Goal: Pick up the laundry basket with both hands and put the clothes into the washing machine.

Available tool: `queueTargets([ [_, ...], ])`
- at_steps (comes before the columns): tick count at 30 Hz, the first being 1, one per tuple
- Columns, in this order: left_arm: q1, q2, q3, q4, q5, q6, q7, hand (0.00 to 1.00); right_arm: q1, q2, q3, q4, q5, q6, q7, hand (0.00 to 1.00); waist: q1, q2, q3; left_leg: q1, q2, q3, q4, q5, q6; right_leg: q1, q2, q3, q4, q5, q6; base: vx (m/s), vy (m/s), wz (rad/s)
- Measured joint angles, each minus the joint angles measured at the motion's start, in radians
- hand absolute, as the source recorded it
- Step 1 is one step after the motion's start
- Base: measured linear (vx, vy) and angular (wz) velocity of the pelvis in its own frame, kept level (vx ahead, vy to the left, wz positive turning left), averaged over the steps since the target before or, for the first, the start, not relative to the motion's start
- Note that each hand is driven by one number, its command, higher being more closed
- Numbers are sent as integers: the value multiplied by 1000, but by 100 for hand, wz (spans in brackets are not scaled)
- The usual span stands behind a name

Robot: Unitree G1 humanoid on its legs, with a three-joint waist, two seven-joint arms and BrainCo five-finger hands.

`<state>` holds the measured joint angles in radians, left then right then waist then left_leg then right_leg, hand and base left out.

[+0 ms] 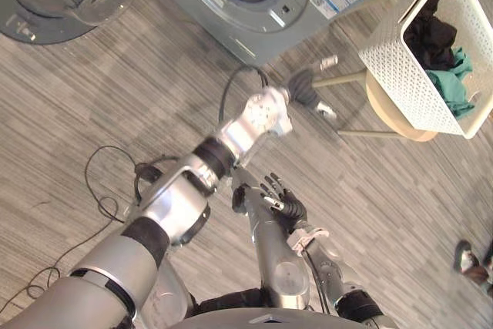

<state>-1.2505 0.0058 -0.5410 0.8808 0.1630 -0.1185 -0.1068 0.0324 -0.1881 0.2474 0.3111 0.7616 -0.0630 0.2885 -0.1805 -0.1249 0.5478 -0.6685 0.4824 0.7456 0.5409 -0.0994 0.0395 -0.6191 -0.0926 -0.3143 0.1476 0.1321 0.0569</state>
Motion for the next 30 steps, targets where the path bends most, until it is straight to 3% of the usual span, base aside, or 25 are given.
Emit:
queueTargets([
  [5, -87, 213, 94, 1, 40, 36, 41, 0, 68, 16, -42, -114, 59, -1, 11, 0, -8, 0, 0, -50, 12, 27, 3, 1, 1, -69, -2, -6, 12, 27, -19, 112, -81, -7],
  [7, -148, 337, 119, 1, 41, 55, 69, 0, 98, 32, -75, -194, 89, -11, 13, 0, -10, 0, 0, -83, 17, 30, 5, 4, 8, -108, -1, -2, 26, 28, -19, 116, -55, -5],
  [11, -213, 473, 134, 3, 31, 44, 103, 0, 126, 58, -117, -257, 133, -39, 11, 0, -11, 0, 0, -118, 28, 30, 12, 2, 11, -158, 0, 4, 63, 28, -19, 102, -34, -5],
  [18, -214, 477, 108, 45, 32, 37, 122, 0, 132, 64, -144, -231, 143, -51, 2, 0, -29, 0, 0, -115, 11, 29, -39, 27, 6, -179, -2, 14, 86, 28, -18, 70, -30, 2],
  [25, -112, 515, 194, 103, 40, 104, 168, 0, 133, 61, -174, -144, 143, -52, -10, 0, -29, 1, 0, -98, -18, 26, -149, 90, -11, -180, 6, 16, 80, 28, -19, 16, -65, 12],
  [30, -67, 527, 232, 103, 39, 110, 167, 0, 133, 57, -174, -102, 136, -51, -9, 0, -28, 1, 0, -83, -15, 40, -179, 122, -8, -138, 17, 22, 39, 28, -19, -5, -67, 21],
])
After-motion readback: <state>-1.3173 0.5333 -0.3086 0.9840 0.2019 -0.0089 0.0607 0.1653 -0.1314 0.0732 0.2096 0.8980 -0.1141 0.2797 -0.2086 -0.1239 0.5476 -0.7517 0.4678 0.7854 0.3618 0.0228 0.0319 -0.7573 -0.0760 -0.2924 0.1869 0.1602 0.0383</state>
